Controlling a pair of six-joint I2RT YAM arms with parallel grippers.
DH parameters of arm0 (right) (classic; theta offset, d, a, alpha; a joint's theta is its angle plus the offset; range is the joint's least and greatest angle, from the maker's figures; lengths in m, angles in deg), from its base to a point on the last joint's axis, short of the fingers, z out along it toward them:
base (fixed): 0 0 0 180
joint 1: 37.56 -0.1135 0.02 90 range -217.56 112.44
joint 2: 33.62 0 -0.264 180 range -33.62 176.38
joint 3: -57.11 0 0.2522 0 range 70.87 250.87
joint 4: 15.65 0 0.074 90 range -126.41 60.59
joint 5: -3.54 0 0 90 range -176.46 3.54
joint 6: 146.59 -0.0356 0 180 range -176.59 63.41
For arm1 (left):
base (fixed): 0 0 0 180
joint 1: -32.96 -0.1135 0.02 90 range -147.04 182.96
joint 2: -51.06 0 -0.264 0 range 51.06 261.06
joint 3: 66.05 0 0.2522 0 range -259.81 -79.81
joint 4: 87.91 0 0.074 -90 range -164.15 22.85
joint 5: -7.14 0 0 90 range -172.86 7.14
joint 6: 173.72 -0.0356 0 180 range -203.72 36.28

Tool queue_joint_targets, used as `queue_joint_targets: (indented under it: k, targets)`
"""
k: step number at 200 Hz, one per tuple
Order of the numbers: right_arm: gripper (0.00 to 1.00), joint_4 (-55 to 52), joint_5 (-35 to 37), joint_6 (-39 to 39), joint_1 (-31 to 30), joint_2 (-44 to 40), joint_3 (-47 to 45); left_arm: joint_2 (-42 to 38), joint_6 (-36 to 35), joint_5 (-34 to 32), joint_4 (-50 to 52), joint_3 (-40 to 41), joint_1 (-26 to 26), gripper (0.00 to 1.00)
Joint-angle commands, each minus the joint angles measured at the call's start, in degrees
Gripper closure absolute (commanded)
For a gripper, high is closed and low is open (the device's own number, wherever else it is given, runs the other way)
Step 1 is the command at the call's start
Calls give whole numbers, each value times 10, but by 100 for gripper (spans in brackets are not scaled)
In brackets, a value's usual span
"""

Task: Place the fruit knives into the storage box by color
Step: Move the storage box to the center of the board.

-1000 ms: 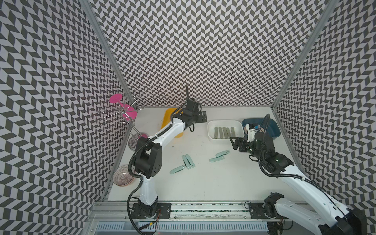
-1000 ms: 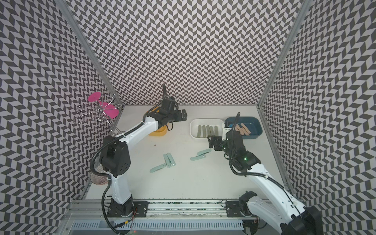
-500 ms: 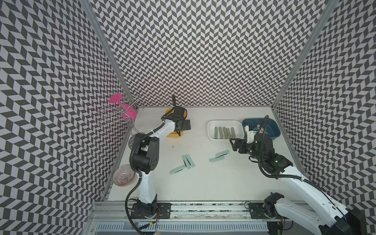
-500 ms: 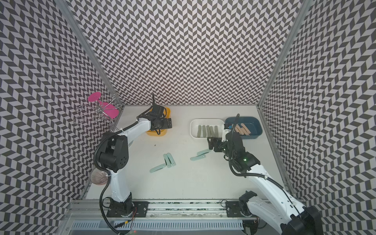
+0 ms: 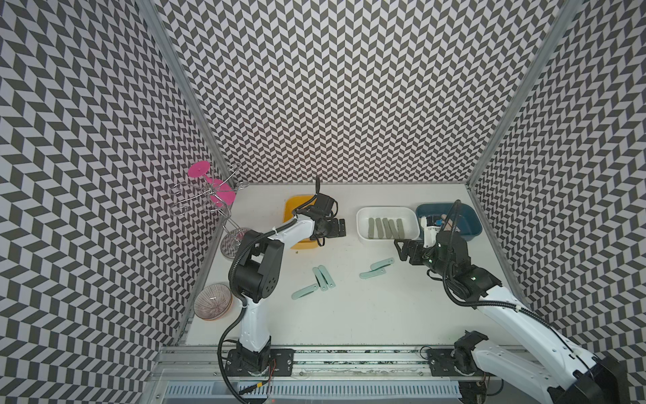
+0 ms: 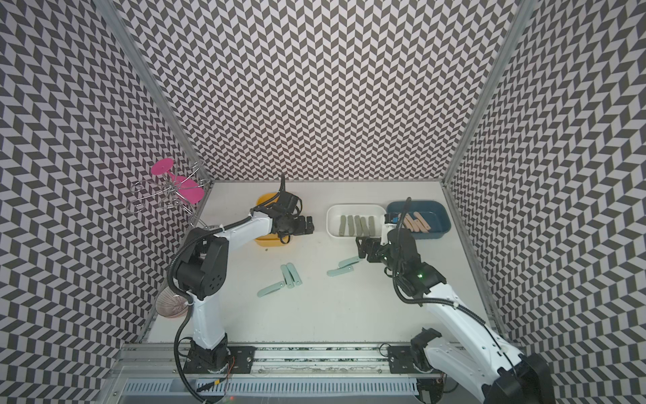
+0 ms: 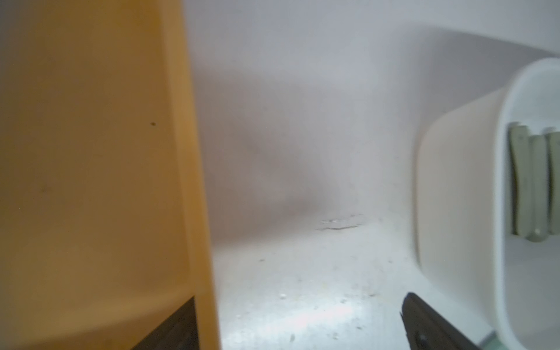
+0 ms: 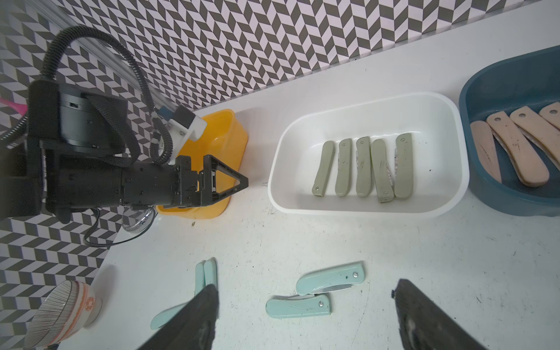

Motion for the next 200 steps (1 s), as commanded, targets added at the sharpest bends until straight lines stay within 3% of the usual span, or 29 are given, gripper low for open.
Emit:
queue_joint_targets:
  k: [1,39,116,200]
  targets:
    - [12,24,2,-2,5,-6,-1,8,37,49,-42,-52,17,0]
    - [12,22,-3,-5,5,-5,4,27,32,21,-18,-119,-2,0]
    - [13,59,-100,-13,2,27,9,44,-49,-30,75,-158,-128,0]
    - [13,108,-116,-35,-52,90,20,-3,-74,-31,81,-49,-137,0]
